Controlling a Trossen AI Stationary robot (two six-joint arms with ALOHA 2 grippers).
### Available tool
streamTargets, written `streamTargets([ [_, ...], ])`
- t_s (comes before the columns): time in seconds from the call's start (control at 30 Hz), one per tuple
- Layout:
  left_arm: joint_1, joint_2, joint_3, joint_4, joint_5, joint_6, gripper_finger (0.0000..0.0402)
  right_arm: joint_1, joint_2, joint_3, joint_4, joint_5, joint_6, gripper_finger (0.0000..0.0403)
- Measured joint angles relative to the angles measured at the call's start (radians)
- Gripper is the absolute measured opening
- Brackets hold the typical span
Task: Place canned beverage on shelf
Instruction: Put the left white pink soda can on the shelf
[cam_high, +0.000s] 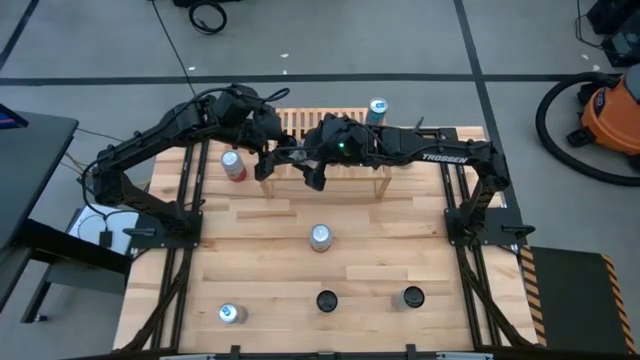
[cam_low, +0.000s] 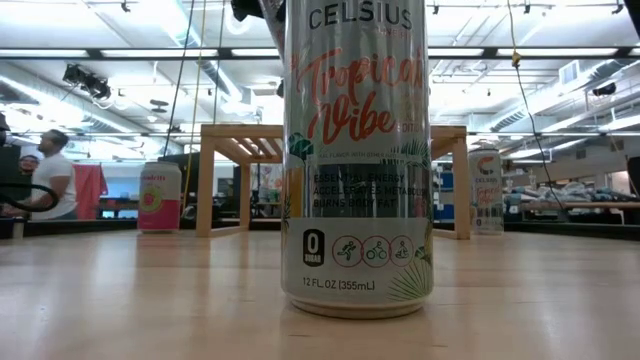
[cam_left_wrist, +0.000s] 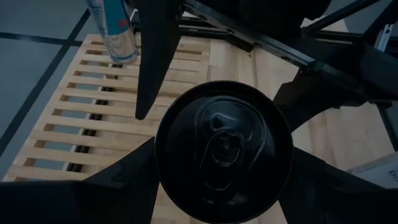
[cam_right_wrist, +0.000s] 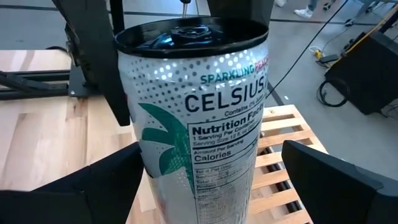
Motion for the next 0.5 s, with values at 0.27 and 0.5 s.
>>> streamTargets([
  [0.27,0.000,0.000,0.000,0.033,0.021,0.000,0.0260,-0.014,0.004,0.000,0.009,-0.049,0.031,0.0387],
  [0.5,0.000,0.000,0.000,0.034,0.020,0.000,0.0260,-0.018,0.007,0.000,0.000,-0.060,0.017,0.0357],
])
